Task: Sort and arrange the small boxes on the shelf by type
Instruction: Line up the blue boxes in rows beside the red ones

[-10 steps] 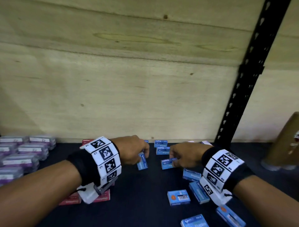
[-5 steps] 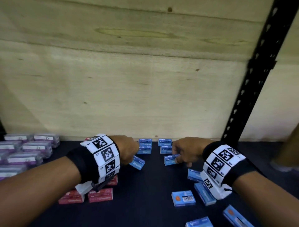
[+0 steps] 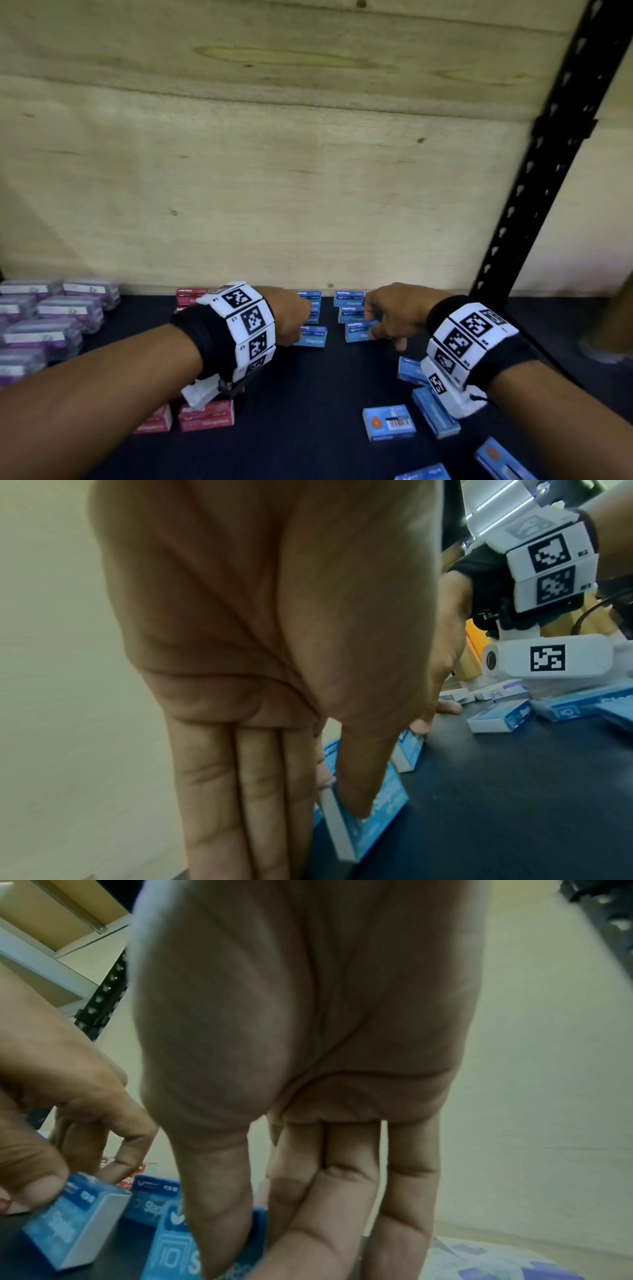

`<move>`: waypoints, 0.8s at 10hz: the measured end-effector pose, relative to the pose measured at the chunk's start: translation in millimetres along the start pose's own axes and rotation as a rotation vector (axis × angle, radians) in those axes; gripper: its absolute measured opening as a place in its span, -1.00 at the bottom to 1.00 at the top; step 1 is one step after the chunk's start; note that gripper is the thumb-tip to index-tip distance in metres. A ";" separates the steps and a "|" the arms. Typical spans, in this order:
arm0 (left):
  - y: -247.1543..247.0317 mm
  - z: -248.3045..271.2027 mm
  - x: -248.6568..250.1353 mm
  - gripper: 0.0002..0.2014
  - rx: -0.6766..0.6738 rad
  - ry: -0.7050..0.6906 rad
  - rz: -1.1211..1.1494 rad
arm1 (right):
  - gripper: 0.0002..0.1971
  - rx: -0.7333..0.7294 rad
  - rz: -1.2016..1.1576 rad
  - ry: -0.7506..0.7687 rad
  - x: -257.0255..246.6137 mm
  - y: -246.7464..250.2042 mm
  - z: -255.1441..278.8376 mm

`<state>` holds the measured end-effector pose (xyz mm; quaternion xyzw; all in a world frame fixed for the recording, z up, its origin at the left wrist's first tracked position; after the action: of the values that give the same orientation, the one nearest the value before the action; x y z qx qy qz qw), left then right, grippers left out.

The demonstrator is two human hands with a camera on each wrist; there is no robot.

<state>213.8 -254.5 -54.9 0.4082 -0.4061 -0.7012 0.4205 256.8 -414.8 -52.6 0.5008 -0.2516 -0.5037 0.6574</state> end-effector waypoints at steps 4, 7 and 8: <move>5.5 -6.4 -3.7 -0.87 -0.001 0.012 -0.002 | -0.79 -0.042 -0.019 0.017 -1.9 -0.4 -6.9; 5.4 -5.4 -1.3 -0.88 0.101 0.020 -0.031 | -0.76 -0.059 -0.030 0.013 -0.6 -1.8 -12.7; 4.2 -8.4 -4.1 -0.89 0.064 -0.006 0.005 | -0.76 -0.063 -0.038 0.015 -0.5 -1.8 -14.0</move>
<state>223.8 -253.9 -52.9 0.4185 -0.4303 -0.6881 0.4077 267.5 -408.7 -59.3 0.4884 -0.2211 -0.5201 0.6649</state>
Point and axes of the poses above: each hand's wrist, its own z-axis away from the middle knuckle, its own y-axis out of the back of the hand, x = y × z, the point moved 6 cm from there along -z, towards the middle knuckle, and after that the axes turned 3 degrees about -z, right-handed, at the moved point
